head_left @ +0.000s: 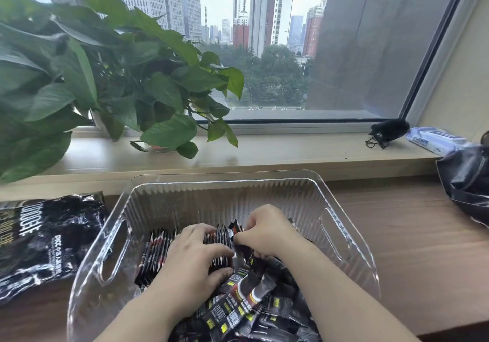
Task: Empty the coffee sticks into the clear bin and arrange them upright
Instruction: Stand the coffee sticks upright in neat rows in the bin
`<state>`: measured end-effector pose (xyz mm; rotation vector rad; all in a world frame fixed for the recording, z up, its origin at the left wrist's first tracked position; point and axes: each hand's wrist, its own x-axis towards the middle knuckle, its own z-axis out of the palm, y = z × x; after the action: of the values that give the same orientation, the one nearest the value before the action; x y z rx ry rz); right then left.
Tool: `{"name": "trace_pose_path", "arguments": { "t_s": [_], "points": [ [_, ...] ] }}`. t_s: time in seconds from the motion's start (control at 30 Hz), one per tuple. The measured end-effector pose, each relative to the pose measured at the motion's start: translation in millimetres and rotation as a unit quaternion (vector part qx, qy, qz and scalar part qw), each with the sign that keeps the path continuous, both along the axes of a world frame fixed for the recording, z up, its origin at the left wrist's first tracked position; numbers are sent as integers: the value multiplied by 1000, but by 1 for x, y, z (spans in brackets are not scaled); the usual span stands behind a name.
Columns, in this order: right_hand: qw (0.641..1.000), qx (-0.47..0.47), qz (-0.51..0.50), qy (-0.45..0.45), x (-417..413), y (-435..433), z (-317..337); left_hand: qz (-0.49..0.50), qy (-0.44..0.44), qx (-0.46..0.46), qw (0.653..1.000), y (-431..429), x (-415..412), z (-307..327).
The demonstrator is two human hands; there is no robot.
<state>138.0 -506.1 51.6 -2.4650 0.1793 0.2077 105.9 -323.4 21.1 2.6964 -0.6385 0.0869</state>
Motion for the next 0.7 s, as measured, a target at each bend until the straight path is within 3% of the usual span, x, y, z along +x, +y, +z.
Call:
{"name": "trace_pose_path", "arguments": {
  "t_s": [0.47,0.7],
  "points": [
    [999,26,26,1,-7,8,-6,4,-11,-13,1000,0,4,-2],
    [986,140,31,88,-11,1,7,6,-13,-18,1000,1,3,-3]
  ]
}}
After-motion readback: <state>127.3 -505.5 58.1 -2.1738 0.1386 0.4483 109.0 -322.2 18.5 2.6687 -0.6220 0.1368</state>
